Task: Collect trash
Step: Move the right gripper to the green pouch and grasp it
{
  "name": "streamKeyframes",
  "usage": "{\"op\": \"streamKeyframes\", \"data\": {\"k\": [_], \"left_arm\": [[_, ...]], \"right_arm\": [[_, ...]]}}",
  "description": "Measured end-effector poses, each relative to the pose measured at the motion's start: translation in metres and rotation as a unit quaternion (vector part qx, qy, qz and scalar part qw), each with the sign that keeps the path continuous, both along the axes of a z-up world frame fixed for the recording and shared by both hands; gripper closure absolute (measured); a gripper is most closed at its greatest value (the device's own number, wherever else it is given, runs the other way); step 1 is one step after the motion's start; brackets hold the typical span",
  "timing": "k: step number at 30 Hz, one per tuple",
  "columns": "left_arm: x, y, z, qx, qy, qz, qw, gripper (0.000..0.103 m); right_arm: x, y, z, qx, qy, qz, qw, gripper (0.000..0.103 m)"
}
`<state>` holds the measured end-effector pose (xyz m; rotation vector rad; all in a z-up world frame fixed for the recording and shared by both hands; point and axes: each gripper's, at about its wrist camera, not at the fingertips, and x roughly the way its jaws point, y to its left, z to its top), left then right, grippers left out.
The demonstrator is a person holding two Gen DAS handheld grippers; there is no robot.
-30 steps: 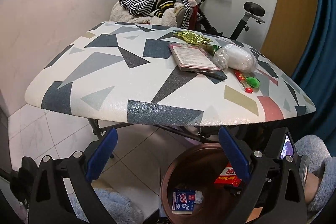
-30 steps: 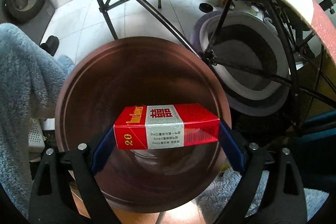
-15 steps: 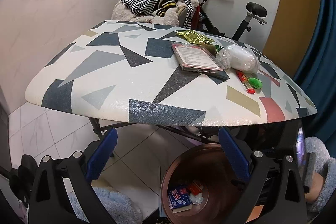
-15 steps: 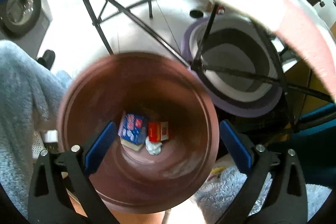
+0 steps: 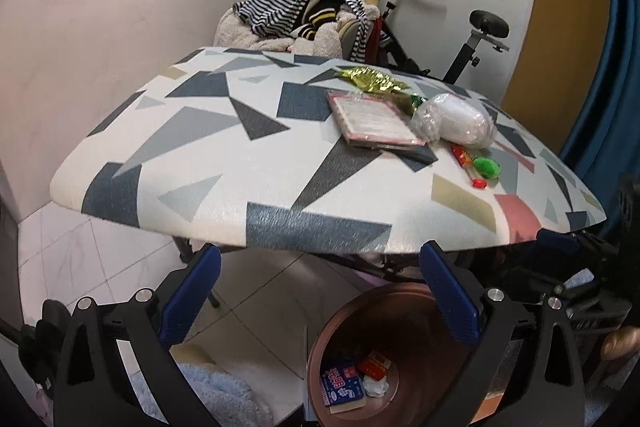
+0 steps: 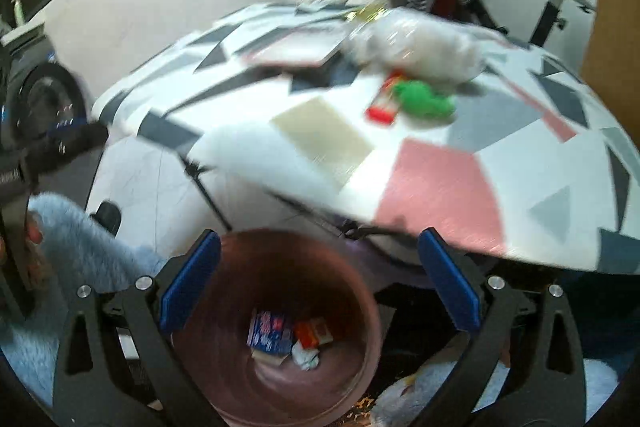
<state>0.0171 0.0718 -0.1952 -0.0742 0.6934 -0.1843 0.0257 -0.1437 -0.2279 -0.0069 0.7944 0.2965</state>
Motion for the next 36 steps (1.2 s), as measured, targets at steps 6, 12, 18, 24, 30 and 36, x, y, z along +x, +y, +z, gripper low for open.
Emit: {"op": "streamKeyframes", "data": {"k": [6, 12, 18, 24, 30, 36], "left_arm": [[0.008, -0.001, 0.022, -0.014, -0.031, 0.0, 0.9994, 0.006], [0.025, 0.001, 0.052, 0.005, -0.063, 0.012, 0.9979, 0.006], [0.04, 0.006, 0.078, -0.017, -0.097, 0.003, 0.9951, 0.006], [0.058, 0.006, 0.085, -0.021, -0.09, -0.005, 0.9957, 0.006], [0.076, 0.003, 0.08, -0.025, -0.058, -0.013, 0.9979, 0.006], [0.089, 0.0, 0.07, -0.023, -0.03, -0.012, 0.9992, 0.006]], "right_arm": [[0.018, -0.028, 0.025, 0.033, -0.01, -0.01, 0.999, 0.006], [0.033, -0.05, 0.041, 0.048, -0.021, -0.019, 0.998, 0.006], [0.047, -0.063, 0.049, 0.033, -0.032, -0.02, 0.999, 0.006], [0.066, -0.078, 0.047, 0.035, 0.001, -0.021, 0.999, 0.006], [0.078, -0.089, 0.037, 0.029, 0.012, -0.03, 0.999, 0.006], [0.096, -0.099, 0.023, 0.067, 0.036, -0.029, 0.997, 0.02]]}}
